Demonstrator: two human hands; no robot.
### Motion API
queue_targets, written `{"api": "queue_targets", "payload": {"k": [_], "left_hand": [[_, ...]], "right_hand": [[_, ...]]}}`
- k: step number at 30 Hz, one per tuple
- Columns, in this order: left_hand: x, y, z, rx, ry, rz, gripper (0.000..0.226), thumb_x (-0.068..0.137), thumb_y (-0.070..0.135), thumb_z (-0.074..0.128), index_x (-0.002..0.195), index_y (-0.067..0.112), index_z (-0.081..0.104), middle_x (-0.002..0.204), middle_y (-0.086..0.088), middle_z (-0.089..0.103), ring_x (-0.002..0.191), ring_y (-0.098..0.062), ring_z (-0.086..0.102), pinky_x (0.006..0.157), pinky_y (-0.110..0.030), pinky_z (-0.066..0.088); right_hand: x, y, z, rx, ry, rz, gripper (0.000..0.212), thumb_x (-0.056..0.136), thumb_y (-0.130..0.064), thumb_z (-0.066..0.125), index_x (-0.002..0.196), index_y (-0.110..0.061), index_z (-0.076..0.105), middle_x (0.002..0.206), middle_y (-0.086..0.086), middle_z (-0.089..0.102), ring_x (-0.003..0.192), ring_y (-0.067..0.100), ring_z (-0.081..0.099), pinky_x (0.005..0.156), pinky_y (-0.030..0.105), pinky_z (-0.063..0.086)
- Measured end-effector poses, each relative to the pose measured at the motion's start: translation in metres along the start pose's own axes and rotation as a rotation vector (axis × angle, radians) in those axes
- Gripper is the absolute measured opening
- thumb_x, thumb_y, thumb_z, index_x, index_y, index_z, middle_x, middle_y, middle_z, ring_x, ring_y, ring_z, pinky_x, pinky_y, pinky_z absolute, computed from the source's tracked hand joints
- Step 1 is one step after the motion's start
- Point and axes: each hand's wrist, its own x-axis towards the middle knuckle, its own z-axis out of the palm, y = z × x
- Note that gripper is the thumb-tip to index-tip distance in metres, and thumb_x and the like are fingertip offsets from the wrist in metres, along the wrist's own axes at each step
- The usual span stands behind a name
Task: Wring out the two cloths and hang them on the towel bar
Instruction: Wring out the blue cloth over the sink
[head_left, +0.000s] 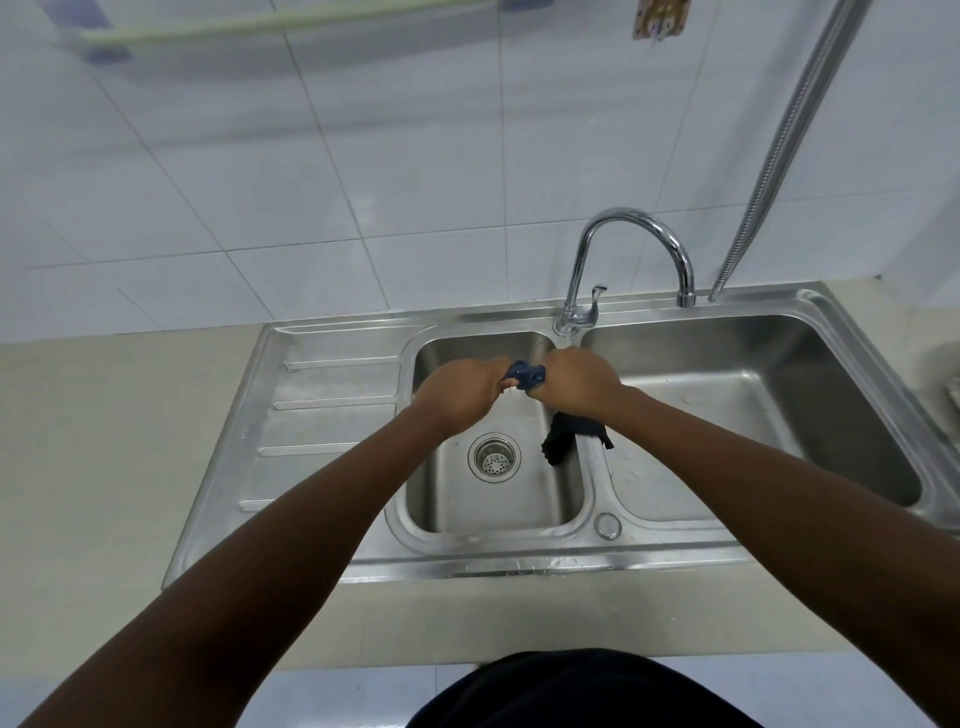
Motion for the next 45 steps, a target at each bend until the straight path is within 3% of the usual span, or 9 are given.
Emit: {"api": "queue_targets", "payload": {"k": [7, 10, 12, 19, 21, 23, 26, 32, 45], "left_hand": [[0.005, 0.001, -0.002, -0.085, -0.053, -0.016, 0.032, 0.099, 0.039, 0.040, 0.112, 0.014, 0.056, 0.097, -0.010, 0.070, 0.085, -0.030, 0.064, 0.067, -0.034, 0.044], [0.010, 0.004, -0.022, -0.394, -0.256, -0.139, 0.024, 0.100, 0.035, 0.042, 0.095, 0.016, 0.055, 0.073, 0.003, 0.058, 0.070, -0.015, 0.056, 0.061, -0.024, 0.040], [0.012, 0.002, -0.037, -0.668, -0.413, -0.274, 0.025, 0.100, 0.037, 0.042, 0.087, 0.016, 0.051, 0.063, 0.005, 0.047, 0.052, -0.010, 0.043, 0.048, -0.020, 0.035], [0.014, -0.014, -0.063, -1.305, -0.757, -0.450, 0.020, 0.101, 0.026, 0.045, 0.100, 0.007, 0.051, 0.061, 0.005, 0.039, 0.044, -0.002, 0.025, 0.035, -0.012, 0.018], [0.011, -0.010, -0.069, -1.182, -0.705, -0.392, 0.013, 0.101, 0.023, 0.046, 0.103, 0.010, 0.048, 0.066, 0.004, 0.042, 0.046, -0.002, 0.029, 0.037, -0.013, 0.024], [0.011, -0.007, -0.068, -0.707, -0.572, -0.258, 0.016, 0.100, 0.027, 0.046, 0.098, 0.012, 0.049, 0.066, 0.005, 0.046, 0.048, -0.005, 0.040, 0.044, -0.017, 0.034], [0.010, -0.007, -0.054, -0.209, -0.395, -0.062, 0.020, 0.098, 0.037, 0.045, 0.095, 0.019, 0.054, 0.083, -0.001, 0.059, 0.081, -0.022, 0.058, 0.070, -0.032, 0.042], [-0.004, -0.002, -0.028, 0.055, -0.084, 0.032, 0.028, 0.099, 0.039, 0.043, 0.101, 0.013, 0.055, 0.093, -0.012, 0.069, 0.084, -0.031, 0.063, 0.065, -0.034, 0.044], [-0.022, -0.001, -0.006, 0.128, 0.117, 0.184, 0.009, 0.092, 0.022, 0.056, 0.096, 0.014, 0.057, 0.079, -0.009, 0.069, 0.063, -0.029, 0.063, 0.049, -0.027, 0.032]], "right_hand": [[0.003, 0.004, 0.003, 0.333, -0.090, 0.023, 0.029, 0.078, -0.022, 0.064, 0.062, -0.001, 0.053, 0.063, 0.013, 0.050, 0.059, 0.019, 0.047, 0.051, 0.029, 0.031], [0.003, 0.005, 0.003, 0.346, 0.069, -0.113, 0.029, 0.077, -0.024, 0.072, 0.098, -0.004, 0.066, 0.087, 0.007, 0.053, 0.077, 0.014, 0.049, 0.065, 0.028, 0.038], [0.000, 0.004, -0.001, 0.348, 0.185, -0.175, 0.049, 0.075, -0.026, 0.075, 0.117, -0.013, 0.055, 0.092, 0.000, 0.058, 0.081, 0.013, 0.053, 0.071, 0.028, 0.042], [-0.002, 0.006, -0.012, 0.157, 0.121, -0.342, 0.037, 0.081, 0.005, 0.049, 0.115, -0.006, 0.057, 0.109, 0.016, 0.063, 0.099, 0.033, 0.058, 0.082, 0.045, 0.048], [-0.002, 0.002, -0.014, 0.178, 0.058, -0.275, 0.027, 0.086, 0.000, 0.049, 0.113, -0.002, 0.054, 0.109, 0.019, 0.062, 0.101, 0.033, 0.058, 0.080, 0.040, 0.047], [-0.003, 0.000, -0.013, 0.149, 0.025, -0.226, 0.020, 0.089, -0.014, 0.054, 0.106, -0.003, 0.053, 0.105, 0.017, 0.063, 0.097, 0.032, 0.059, 0.070, 0.034, 0.042], [-0.005, -0.001, -0.008, 0.131, 0.020, -0.152, 0.024, 0.084, -0.032, 0.062, 0.092, -0.010, 0.056, 0.091, 0.011, 0.066, 0.089, 0.028, 0.060, 0.064, 0.030, 0.037], [-0.011, -0.011, -0.006, 0.364, -0.130, 0.038, 0.035, 0.080, -0.027, 0.064, 0.055, -0.017, 0.041, 0.054, -0.002, 0.044, 0.051, 0.012, 0.043, 0.048, 0.028, 0.028], [-0.035, -0.019, 0.014, 0.892, -0.281, 0.292, 0.017, 0.073, -0.018, 0.061, 0.066, -0.015, 0.046, 0.049, 0.001, 0.039, 0.040, 0.014, 0.031, 0.046, 0.023, 0.025]]}}
